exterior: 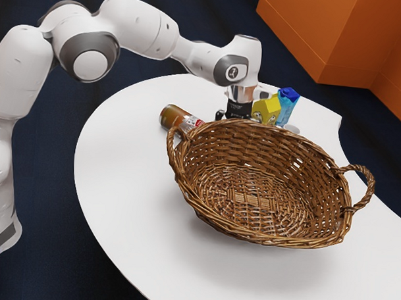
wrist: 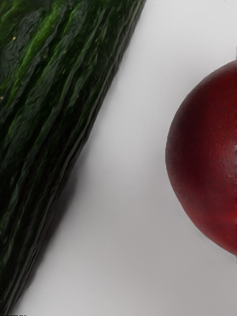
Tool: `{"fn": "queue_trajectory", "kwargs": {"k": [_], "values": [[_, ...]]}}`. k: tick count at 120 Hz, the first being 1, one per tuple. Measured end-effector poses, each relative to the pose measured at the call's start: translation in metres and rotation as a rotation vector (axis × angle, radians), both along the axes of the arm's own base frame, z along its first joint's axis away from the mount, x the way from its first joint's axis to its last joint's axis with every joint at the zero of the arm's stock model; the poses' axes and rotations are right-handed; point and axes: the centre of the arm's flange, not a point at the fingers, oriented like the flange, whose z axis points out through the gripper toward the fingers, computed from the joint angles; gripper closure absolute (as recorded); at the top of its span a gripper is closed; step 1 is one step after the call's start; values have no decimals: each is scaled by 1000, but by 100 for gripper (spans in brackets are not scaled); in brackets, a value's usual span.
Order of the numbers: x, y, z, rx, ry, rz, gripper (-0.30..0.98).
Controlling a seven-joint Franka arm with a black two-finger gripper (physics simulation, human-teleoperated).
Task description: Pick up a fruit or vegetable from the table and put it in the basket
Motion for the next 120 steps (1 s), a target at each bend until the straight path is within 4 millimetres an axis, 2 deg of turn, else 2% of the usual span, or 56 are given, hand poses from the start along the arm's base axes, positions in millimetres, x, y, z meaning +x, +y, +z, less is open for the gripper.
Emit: {"fn": "queue_trajectory", "kwargs": {"k": [17,32,46,85,94,107,120], "values": [[0,0,1,-6,-2,9,35],[0,0,2,-8,-4,15,34],[-2,0,14,-7,-20,21,36],[-29,1,106,8,-144,53,36],[-41,-3,134,10,-182,58,36],[-70,-28,188,2,-255,45,36],[-101,-65,227,-10,-305,18,36]]}}
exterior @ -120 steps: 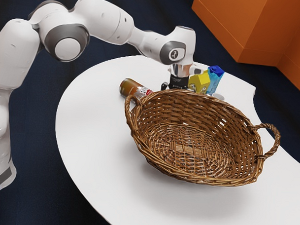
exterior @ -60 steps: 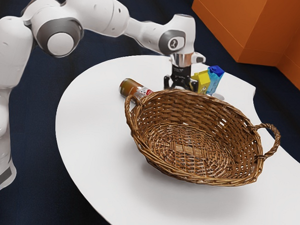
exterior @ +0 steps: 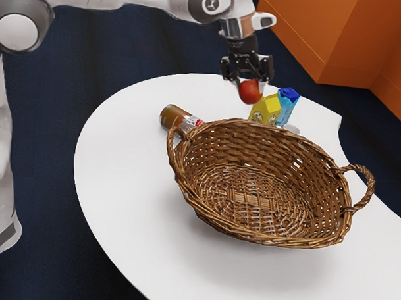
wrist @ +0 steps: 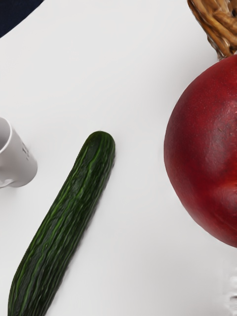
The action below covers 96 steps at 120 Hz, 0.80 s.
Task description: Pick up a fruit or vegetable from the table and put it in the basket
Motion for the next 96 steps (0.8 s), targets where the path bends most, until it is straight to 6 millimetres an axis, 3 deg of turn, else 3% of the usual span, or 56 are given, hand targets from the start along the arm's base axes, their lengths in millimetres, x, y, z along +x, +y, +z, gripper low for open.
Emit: {"fn": "queue_trajectory", "kwargs": {"k": [9,21,33,40,51,64,86,92,96], "values": [[-16,-55,16,8,-15,-70,35],[-29,-130,22,24,-12,-163,36],[-36,-171,21,28,0,-192,36],[-38,-180,21,25,6,-184,36],[-39,-189,19,7,20,-166,19],[-39,-190,19,-12,31,-133,9],[-33,-166,16,-59,73,18,3],[-37,-163,25,-75,98,95,2],[-40,-152,54,-88,103,161,1]]}}
